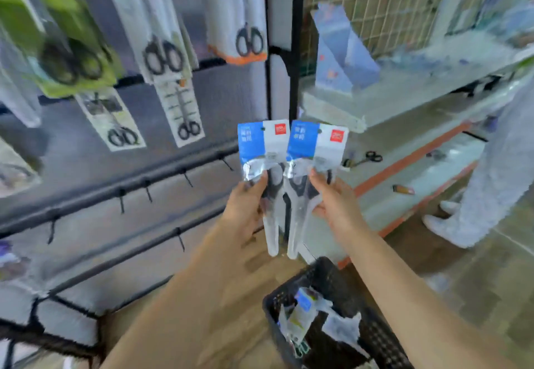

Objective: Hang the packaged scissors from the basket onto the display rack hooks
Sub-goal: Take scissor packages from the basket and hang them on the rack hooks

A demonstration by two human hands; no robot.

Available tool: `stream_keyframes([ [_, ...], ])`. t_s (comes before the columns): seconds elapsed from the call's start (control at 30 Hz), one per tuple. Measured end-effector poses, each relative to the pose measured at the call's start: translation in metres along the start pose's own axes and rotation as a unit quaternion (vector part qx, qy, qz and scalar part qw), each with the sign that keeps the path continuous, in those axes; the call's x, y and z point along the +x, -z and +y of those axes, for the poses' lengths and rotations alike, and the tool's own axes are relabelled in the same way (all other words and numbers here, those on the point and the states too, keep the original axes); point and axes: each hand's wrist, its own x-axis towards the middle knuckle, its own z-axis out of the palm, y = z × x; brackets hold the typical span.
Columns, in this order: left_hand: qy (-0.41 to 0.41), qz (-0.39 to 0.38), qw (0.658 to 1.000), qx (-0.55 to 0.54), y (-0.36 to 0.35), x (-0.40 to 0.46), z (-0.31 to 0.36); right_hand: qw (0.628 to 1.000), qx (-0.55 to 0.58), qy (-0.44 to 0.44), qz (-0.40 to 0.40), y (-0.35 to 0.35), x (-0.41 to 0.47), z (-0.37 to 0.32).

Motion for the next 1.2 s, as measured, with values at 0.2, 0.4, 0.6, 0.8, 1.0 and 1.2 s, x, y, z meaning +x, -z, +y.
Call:
stream_keyframes([
  [0.2,-0.032,0.088,0.996,-0.008,0.082,-0.04,0.06,0.994,-0.075,0.053,-0.064,-0.094,-0.032,-0.035],
  [0.4,-0.05,0.151,0.987,-0.03,0.171,-0.068,0.105,0.986,-0.063,0.078,-0.131,-0.188,-0.052,-0.053],
  [0.6,-0.094,0.203,0.973,-0.058,0.267,-0.096,0.152,0.971,-0.031,0.106,-0.214,-0.296,-0.079,-0.07],
  [0.8,-0.149,0.207,0.965,-0.067,0.333,-0.117,0.177,0.961,0.01,0.137,-0.239,-0.363,-0.094,-0.09],
  [1.0,-0.158,0.223,0.961,-0.045,0.355,-0.115,0.189,0.954,0.045,0.182,-0.233,-0.381,-0.087,-0.128],
  [1.2,-0.187,0.209,0.959,-0.049,0.33,-0.099,0.206,0.938,0.057,0.231,-0.252,-0.388,-0.072,-0.168],
])
